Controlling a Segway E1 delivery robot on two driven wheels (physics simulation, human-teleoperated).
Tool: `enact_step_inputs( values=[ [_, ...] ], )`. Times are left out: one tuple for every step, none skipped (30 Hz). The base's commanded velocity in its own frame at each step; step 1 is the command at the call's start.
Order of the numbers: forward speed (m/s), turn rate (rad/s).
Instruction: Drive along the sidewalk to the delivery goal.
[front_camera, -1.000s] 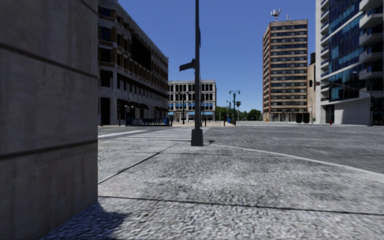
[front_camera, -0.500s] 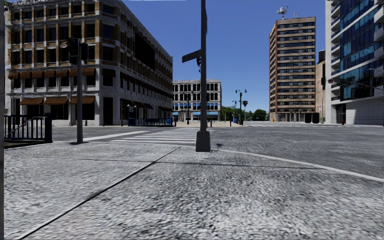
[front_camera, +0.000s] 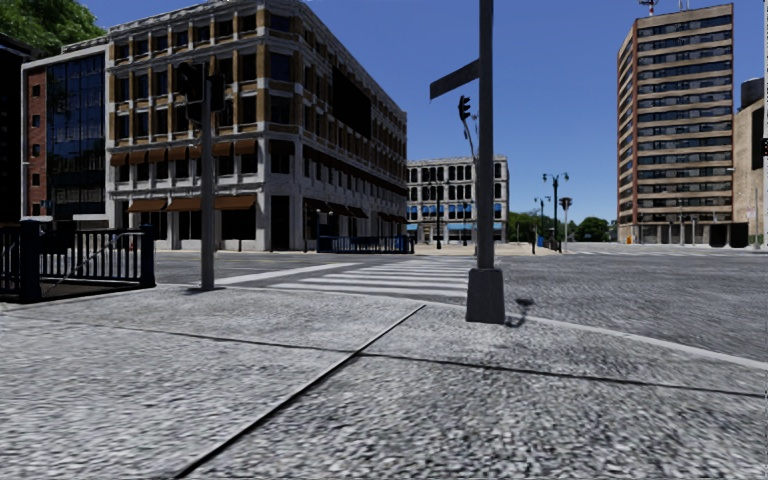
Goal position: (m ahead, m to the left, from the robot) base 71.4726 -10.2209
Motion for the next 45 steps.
enact_step_inputs(
  values=[
    [2.00,0.46],
    [2.00,0.46],
    [2.00,0.46],
    [2.00,0.46],
    [2.00,0.46],
    [2.00,0.46],
    [2.00,0.35],
    [2.00,0.35],
    [2.00,0.20],
    [2.00,0.00],
    [2.00,0.00],
    [2.00,0.00],
    [2.00,0.00],
    [2.00,0.00],
    [2.00,0.00],
    [2.00,0.00],
    [2.00,0.00],
    [2.00,0.00],
    [2.00,0.00],
    [2.00,0.00],
    [2.00,0.00],
    [2.00,0.00],
    [2.00,0.00],
    [2.00,0.00],
    [2.00,0.00],
    [2.00,0.00],
    [2.00,0.00],
    [2.00,0.00],
    [2.00,0.00],
    [2.00,0.00],
    [2.00,0.00],
    [2.00,0.00],
    [2.00,0.00],
    [2.00,0.00],
    [2.00,0.00],
    [2.00,0.00],
    [2.00,0.00],
    [2.00,0.00],
    [2.00,0.00],
    [2.00,0.00],
    [2.00,-0.10],
    [2.00,-0.19],
    [2.00,-0.22],
    [2.00,-0.23],
    [2.00,-0.23]
  ],
)
